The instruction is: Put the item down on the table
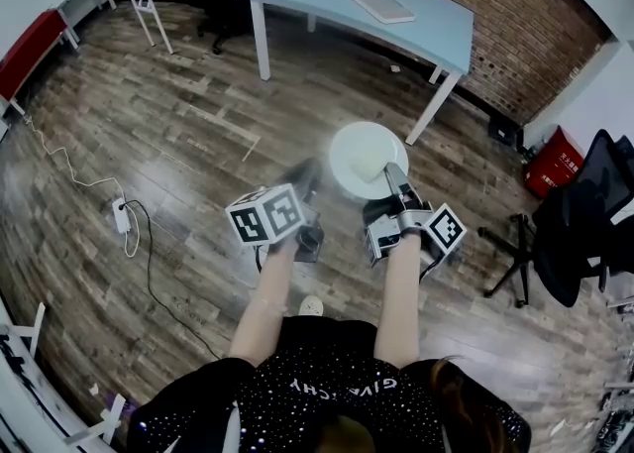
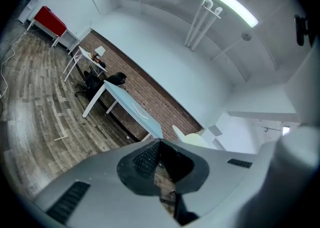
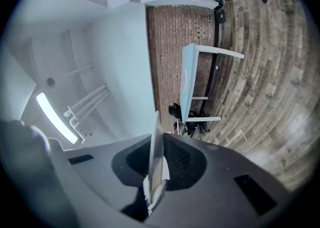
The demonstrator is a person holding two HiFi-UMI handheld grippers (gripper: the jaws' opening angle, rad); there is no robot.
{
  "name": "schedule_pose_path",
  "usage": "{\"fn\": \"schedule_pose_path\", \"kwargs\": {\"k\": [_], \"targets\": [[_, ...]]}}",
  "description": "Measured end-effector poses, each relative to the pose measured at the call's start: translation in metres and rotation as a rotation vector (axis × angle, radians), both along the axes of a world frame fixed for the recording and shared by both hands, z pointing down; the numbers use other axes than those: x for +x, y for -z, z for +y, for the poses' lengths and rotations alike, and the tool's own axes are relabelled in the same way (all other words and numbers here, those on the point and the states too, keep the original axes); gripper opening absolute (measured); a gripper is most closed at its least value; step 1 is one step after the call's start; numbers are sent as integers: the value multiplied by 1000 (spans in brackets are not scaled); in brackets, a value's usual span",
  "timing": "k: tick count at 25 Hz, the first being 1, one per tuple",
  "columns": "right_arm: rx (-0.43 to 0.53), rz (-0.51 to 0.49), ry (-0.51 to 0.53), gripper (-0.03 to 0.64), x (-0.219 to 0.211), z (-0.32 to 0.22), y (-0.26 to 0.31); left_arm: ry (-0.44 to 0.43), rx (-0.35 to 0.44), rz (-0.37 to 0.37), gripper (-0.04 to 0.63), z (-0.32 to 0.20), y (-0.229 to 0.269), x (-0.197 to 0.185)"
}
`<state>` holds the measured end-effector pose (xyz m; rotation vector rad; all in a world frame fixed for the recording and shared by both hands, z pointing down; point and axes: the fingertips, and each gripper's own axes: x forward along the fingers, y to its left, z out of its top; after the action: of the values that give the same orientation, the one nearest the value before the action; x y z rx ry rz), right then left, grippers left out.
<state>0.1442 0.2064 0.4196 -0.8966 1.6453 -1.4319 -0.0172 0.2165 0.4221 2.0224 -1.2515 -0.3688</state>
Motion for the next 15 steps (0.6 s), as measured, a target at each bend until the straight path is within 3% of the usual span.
{"fn": "schedule_pose_path", "kwargs": {"k": [15], "targets": [[-40, -23, -5, 34, 7, -9, -24, 3, -19, -5, 11, -16, -14, 4]]}}
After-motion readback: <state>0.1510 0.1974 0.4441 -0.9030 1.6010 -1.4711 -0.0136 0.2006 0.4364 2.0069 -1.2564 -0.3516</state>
